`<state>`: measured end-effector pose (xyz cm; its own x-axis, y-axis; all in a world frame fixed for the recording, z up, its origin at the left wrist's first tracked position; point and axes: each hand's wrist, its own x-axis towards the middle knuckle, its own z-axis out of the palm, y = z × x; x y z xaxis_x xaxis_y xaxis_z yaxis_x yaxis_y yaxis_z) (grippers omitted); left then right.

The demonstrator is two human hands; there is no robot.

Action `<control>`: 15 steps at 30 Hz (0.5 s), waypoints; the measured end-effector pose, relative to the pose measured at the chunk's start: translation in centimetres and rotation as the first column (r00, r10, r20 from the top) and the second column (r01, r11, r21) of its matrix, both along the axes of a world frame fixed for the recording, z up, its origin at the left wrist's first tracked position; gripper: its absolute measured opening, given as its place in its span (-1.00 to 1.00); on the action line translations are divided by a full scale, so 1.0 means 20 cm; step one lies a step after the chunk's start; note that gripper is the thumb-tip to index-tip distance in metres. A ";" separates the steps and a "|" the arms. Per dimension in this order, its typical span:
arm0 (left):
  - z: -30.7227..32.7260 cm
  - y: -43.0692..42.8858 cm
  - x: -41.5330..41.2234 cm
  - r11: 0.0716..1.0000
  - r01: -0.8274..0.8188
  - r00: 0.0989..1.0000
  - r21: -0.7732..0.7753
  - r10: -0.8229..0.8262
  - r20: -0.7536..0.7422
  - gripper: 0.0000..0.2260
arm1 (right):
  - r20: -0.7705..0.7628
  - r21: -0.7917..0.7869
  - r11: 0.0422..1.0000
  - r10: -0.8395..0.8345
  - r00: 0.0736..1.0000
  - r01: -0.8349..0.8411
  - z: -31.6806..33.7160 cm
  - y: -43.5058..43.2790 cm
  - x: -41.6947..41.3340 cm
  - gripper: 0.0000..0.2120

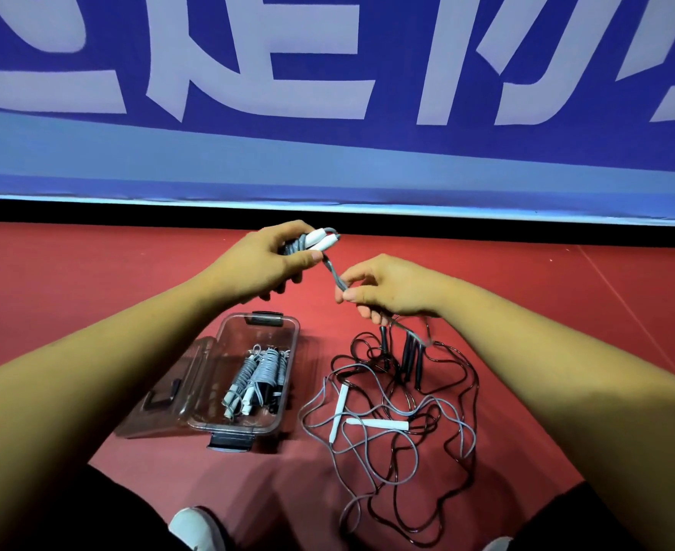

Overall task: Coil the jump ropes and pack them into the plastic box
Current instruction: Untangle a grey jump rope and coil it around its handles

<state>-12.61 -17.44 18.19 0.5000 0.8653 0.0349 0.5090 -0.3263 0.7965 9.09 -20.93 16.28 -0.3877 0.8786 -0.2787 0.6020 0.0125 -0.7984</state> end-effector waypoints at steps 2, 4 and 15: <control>-0.01 0.03 -0.02 0.998 -0.028 0.998 0.051 0.030 -0.046 -0.91 | -0.001 -0.021 1.000 0.017 1.000 -0.018 0.01 -0.02 -0.04 -0.91; -0.02 0.06 -0.03 0.991 -0.036 0.987 0.128 0.055 -0.149 -0.84 | 0.071 0.060 0.998 0.010 0.997 -0.014 0.04 -0.02 -0.07 -0.89; -0.07 0.00 0.04 0.913 0.190 0.712 0.361 0.125 -0.691 -0.85 | 0.400 0.449 0.863 0.040 0.916 -0.233 0.14 -0.06 -0.16 -0.73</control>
